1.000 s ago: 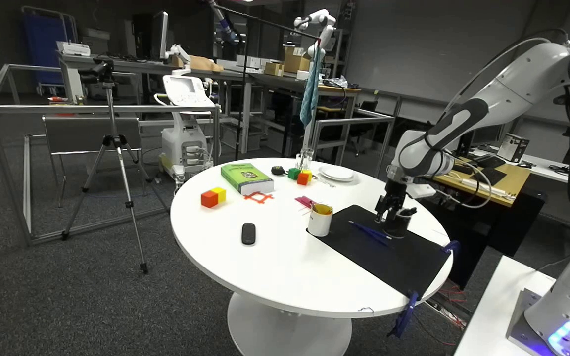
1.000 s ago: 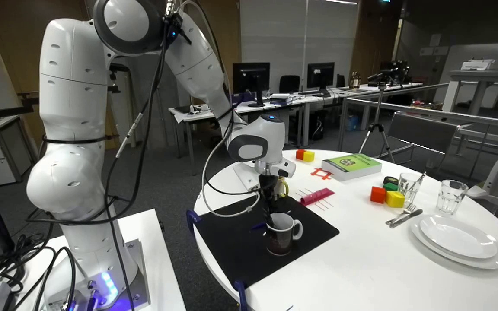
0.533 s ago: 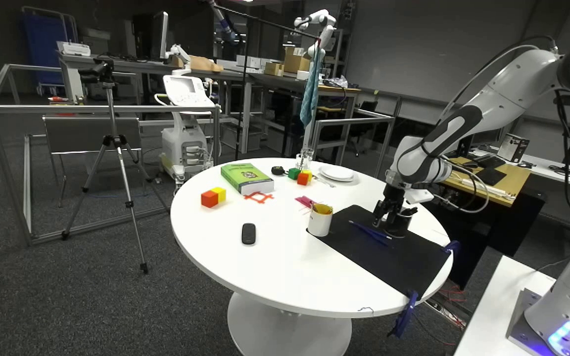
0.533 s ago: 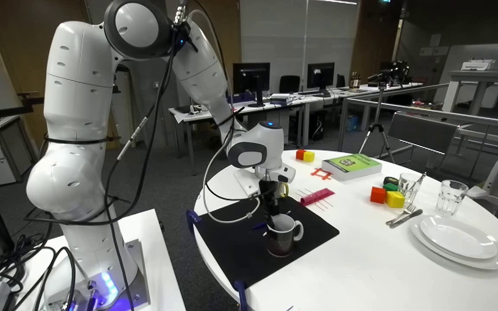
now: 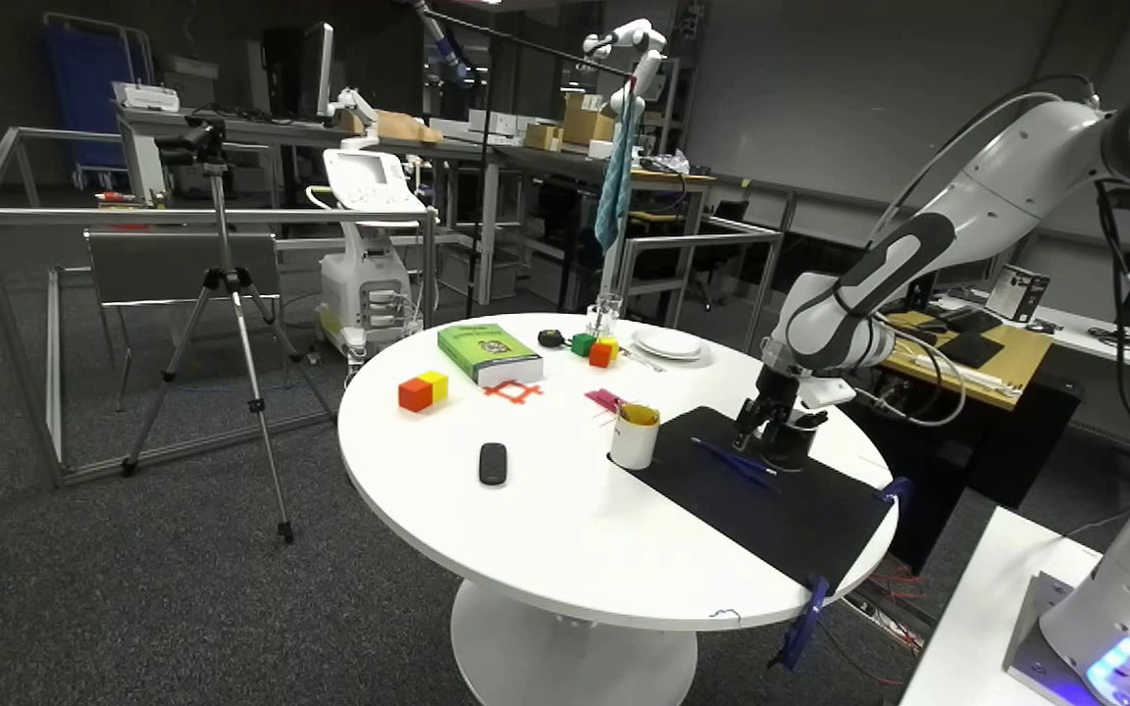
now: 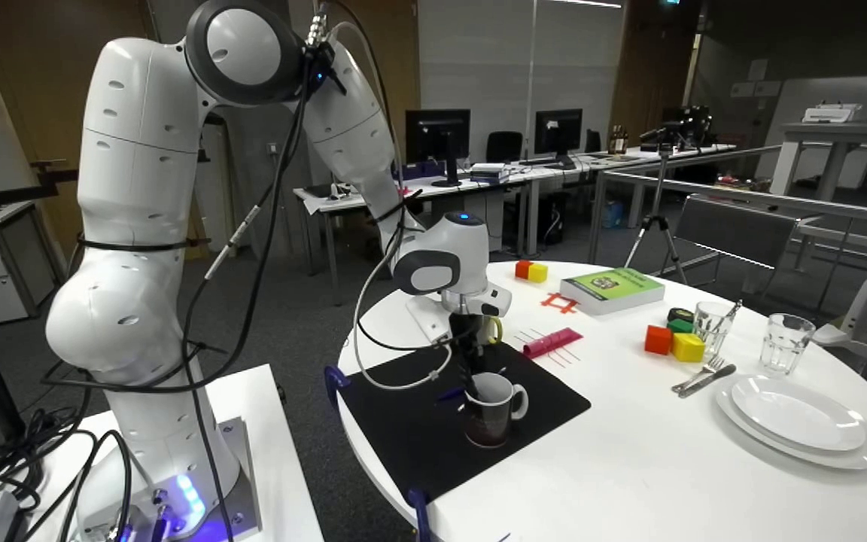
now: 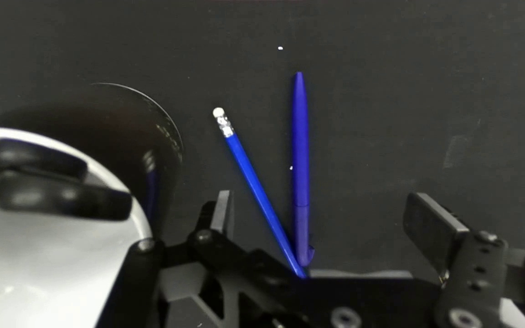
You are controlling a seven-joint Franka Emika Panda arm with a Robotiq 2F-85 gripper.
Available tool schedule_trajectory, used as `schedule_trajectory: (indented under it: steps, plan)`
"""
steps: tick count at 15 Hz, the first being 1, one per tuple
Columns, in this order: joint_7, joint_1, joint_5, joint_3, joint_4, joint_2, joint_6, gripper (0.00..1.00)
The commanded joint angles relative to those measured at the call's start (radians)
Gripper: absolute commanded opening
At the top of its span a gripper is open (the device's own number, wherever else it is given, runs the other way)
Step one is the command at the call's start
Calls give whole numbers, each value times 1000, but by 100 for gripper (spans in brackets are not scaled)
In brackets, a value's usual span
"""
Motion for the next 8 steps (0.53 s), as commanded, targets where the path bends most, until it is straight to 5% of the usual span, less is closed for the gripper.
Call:
schedule_trajectory:
  steps: [1, 8]
  plan:
    - [9, -10, 2, 28, -35, 24, 81, 100]
    - [36, -1, -16, 59, -43, 80, 153, 100]
